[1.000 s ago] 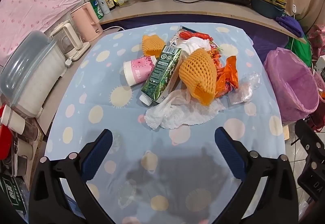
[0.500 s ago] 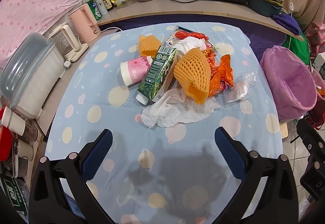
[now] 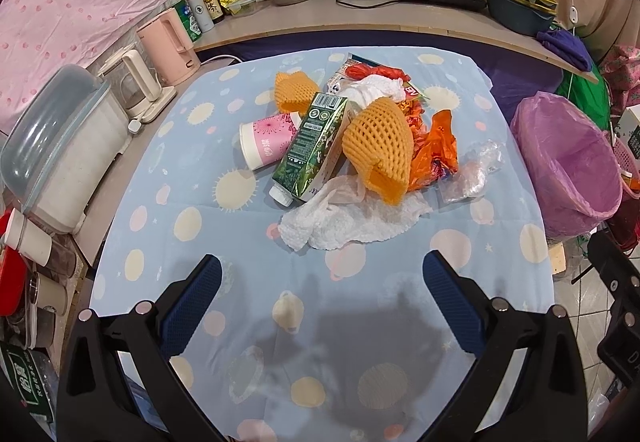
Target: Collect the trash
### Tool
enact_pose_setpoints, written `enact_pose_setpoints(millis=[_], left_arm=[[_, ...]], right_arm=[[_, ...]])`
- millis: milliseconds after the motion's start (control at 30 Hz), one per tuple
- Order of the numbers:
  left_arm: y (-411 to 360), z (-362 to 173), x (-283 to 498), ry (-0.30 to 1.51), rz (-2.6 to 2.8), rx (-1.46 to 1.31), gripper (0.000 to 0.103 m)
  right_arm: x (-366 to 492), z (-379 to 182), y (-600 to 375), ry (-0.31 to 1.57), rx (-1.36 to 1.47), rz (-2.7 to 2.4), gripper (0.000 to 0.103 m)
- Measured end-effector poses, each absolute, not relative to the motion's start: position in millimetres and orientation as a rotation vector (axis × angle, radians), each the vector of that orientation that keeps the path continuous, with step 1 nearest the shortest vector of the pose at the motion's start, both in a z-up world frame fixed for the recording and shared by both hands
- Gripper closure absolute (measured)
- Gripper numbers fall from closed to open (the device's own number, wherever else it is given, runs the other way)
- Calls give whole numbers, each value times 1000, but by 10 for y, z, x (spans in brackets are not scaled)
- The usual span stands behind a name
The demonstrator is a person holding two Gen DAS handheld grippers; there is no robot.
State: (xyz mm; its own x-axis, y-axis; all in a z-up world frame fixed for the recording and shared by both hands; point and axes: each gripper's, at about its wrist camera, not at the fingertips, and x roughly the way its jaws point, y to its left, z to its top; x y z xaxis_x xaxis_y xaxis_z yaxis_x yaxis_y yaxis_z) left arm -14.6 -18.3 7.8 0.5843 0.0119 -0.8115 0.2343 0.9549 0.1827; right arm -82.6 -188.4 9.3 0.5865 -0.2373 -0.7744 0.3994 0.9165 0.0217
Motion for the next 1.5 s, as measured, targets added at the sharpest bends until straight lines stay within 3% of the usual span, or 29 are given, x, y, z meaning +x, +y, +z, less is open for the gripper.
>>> enact_pose_setpoints(millis=[1500], left_arm=[[-486,231,-540,906,-221,324,7]], right_arm=[[-1316,168,-2098,833,253,-440,6]])
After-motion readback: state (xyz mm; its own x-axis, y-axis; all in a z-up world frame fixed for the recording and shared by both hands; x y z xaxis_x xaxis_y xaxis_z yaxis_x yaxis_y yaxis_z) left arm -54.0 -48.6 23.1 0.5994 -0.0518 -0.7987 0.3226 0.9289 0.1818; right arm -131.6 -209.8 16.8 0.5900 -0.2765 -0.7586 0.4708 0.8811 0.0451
